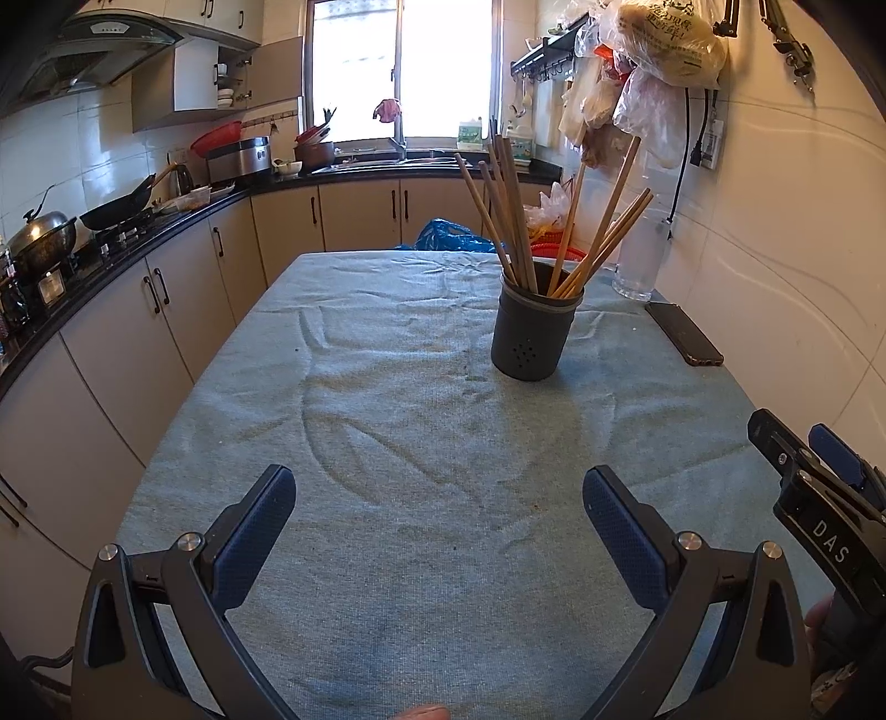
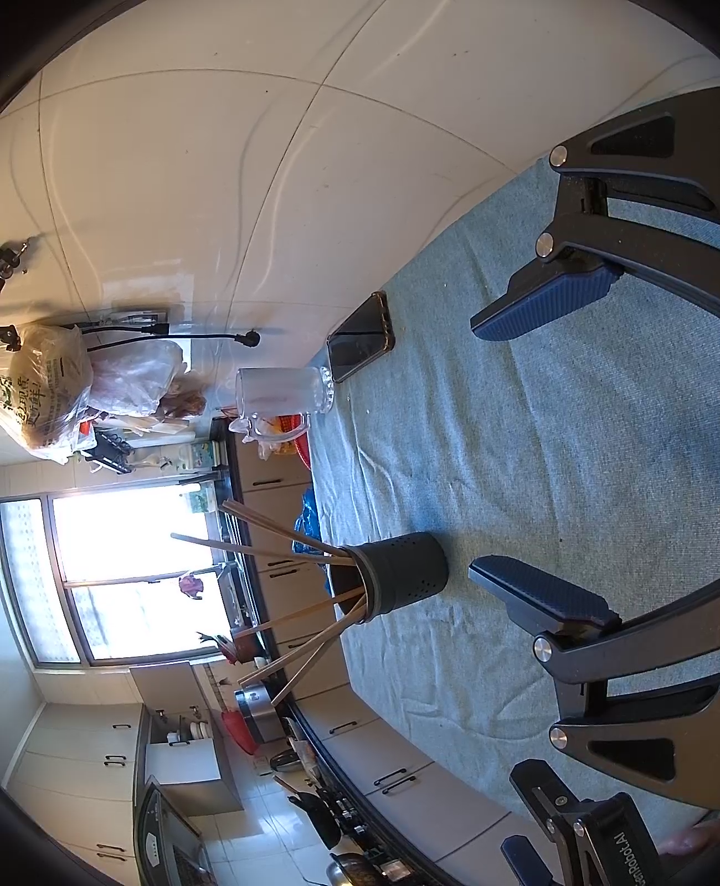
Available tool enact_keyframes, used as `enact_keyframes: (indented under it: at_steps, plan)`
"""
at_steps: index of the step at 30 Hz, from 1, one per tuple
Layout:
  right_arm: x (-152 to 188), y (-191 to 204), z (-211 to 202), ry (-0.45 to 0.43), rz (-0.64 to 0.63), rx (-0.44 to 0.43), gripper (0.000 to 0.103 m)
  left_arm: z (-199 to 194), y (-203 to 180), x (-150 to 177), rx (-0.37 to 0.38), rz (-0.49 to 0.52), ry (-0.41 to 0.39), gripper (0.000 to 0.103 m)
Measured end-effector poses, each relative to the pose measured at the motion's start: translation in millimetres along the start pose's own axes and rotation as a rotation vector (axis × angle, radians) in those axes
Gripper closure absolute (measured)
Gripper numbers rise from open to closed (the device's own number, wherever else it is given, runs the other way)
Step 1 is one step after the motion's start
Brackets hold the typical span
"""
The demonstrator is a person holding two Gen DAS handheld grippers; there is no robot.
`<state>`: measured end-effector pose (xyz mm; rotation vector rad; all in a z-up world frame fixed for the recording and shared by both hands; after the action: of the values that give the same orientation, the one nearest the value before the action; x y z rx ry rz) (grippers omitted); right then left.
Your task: Organize utensils
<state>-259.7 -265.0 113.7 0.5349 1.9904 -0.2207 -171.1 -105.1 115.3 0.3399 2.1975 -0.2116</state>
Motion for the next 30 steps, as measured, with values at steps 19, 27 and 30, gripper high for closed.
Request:
enact_keyframes:
  at_steps: [19, 27, 30]
  plan:
    - [0.8, 0.8, 1.7, -0.011, -0.011, 0.003, 0.017, 1.1, -0.7, 0.6, 0.003, 0.004, 0.000, 0.000]
    - [0.9, 1.7, 2.1, -0.017, -0.028, 0.002, 0.017, 1.2, 0.0, 3.7, -0.007, 0.008, -0.011, 0.000]
    - [2.3, 1.8, 4.1, -0.011, -0.030, -0.001, 0.016, 1.6, 0.2, 3.8, -0.014, 0.010, -0.009, 0.000]
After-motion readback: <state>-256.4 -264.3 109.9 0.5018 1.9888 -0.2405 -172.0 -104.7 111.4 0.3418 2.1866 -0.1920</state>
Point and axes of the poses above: each gripper's, at about its wrist camera, not at the fingertips, and z roughly the way its jaws point, y to its left, x to its underside, the point moved 2 cm from there along z, roughly the way its jaws point, and after that the axes turned 3 degrees about -y, right-handed, at the moved point
